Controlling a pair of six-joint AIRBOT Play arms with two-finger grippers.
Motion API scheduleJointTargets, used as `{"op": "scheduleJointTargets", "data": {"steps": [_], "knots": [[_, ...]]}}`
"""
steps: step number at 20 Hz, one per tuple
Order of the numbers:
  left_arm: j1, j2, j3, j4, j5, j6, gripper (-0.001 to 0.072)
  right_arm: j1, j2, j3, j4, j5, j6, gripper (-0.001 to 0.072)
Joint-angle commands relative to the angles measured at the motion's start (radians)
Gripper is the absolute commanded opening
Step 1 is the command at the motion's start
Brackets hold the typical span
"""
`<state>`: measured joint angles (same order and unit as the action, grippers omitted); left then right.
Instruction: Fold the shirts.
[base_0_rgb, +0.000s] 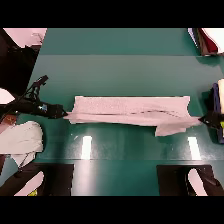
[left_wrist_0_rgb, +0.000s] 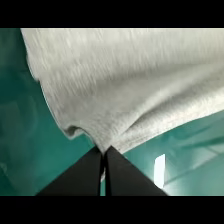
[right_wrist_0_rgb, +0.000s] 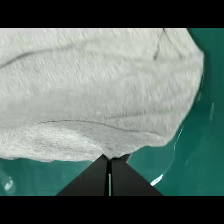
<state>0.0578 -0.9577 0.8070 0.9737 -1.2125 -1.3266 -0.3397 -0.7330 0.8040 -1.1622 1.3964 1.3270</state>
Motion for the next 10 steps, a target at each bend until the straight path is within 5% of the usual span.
{"op": "scheduleJointTargets", "data": {"steps": [1, 10], "knots": [[0.0, -0.111, 0.036, -0.031, 0.156, -0.009, 0.002, 0.114, -0.186, 0.098, 0.017, -0.106, 0.0, 0.0013], [0.0, -0.415, 0.226, -0.102, 0.266, -0.008, 0.002, 0.217, -0.639, 0.41, 0.015, -0.175, 0.054, 0.0013]]}}
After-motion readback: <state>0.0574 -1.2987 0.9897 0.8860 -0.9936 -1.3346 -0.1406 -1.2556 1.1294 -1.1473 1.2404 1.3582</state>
